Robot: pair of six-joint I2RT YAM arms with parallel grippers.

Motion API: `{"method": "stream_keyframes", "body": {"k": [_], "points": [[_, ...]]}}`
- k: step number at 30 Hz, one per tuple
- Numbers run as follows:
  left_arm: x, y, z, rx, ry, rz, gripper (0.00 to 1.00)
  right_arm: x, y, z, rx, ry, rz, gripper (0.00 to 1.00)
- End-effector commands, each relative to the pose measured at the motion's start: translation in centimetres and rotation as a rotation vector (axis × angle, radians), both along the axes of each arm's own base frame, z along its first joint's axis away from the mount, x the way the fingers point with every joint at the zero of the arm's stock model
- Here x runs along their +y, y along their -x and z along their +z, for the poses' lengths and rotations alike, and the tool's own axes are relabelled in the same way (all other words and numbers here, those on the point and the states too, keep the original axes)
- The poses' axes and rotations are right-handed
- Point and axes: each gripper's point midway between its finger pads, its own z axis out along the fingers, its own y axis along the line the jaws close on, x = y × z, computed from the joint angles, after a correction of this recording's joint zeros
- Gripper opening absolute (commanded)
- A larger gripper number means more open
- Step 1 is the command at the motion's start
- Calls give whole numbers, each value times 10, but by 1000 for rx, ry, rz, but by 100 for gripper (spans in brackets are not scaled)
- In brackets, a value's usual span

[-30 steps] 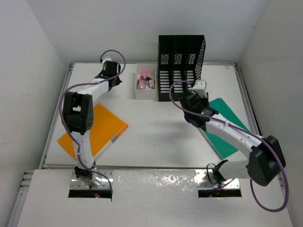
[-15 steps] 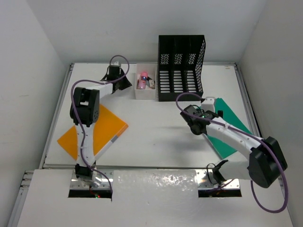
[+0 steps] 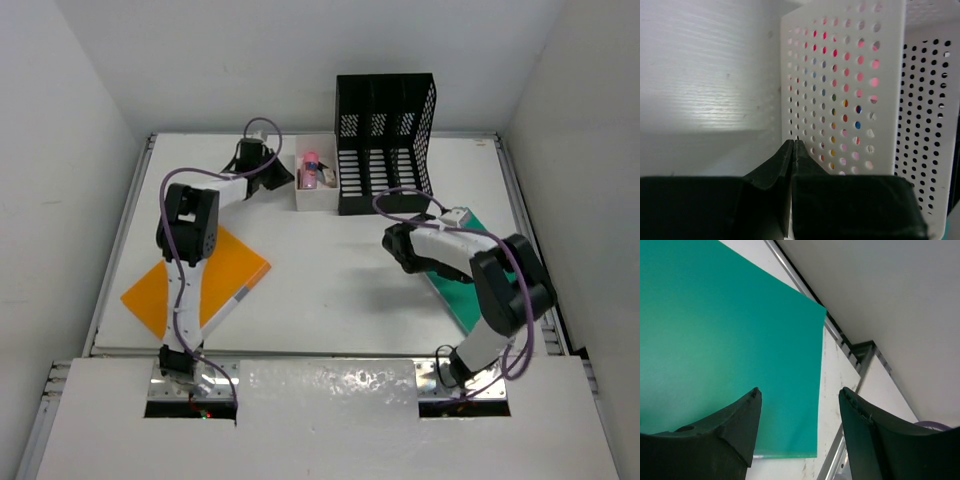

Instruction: Organize the desk

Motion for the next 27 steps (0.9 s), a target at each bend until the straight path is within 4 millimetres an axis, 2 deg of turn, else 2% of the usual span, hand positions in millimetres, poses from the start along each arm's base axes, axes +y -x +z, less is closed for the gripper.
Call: {"method": "stream_keyframes", "body": {"k": [1,7,9,10,12,13,15,16,18,19,20,21,23,24,25,27], "points": [[-28,-11,37,-96,74,-55,0,-13,-11,2,-49,25,-75,61],[-13,-8,42,-95,-11,-42,0,-28,-36,-23,-78,-101,-161,59],[-3,-8,54,-118,-43,-34,0,-33,-48,-30,-120,-157,-190,58],[2,-8,57,-117,-57,-20,0,-34,-51,-29,-115,-160,-182,54],[17,-9,73,-139,-77,6,8,-37,-63,-29,-157,-183,-189,46],[26,-9,84,-159,-99,31,16,-38,-68,-27,-165,-190,-188,40],[48,-4,89,-135,-132,73,26,-44,-75,-29,-188,-208,-208,28],[59,-1,102,-154,-152,98,33,-46,-79,-30,-190,-210,-218,18],[80,2,116,-166,-169,139,36,-56,-82,-32,-186,-208,-256,9],[88,8,132,-192,-173,148,38,-58,-89,-33,-186,-205,-268,6],[94,11,141,-201,-179,156,38,-62,-91,-34,-184,-198,-276,0],[102,14,147,-202,-186,168,38,-68,-93,-34,-181,-192,-292,0],[108,25,160,-189,-213,160,37,-77,-100,-38,-167,-180,-315,0],[109,32,158,-161,-224,149,36,-79,-104,-39,-165,-185,-323,0],[107,40,164,-162,-218,133,34,-82,-111,-36,-180,-181,-329,0],[98,52,165,-149,-178,89,32,-90,-113,-41,-170,-172,-351,0]]}}
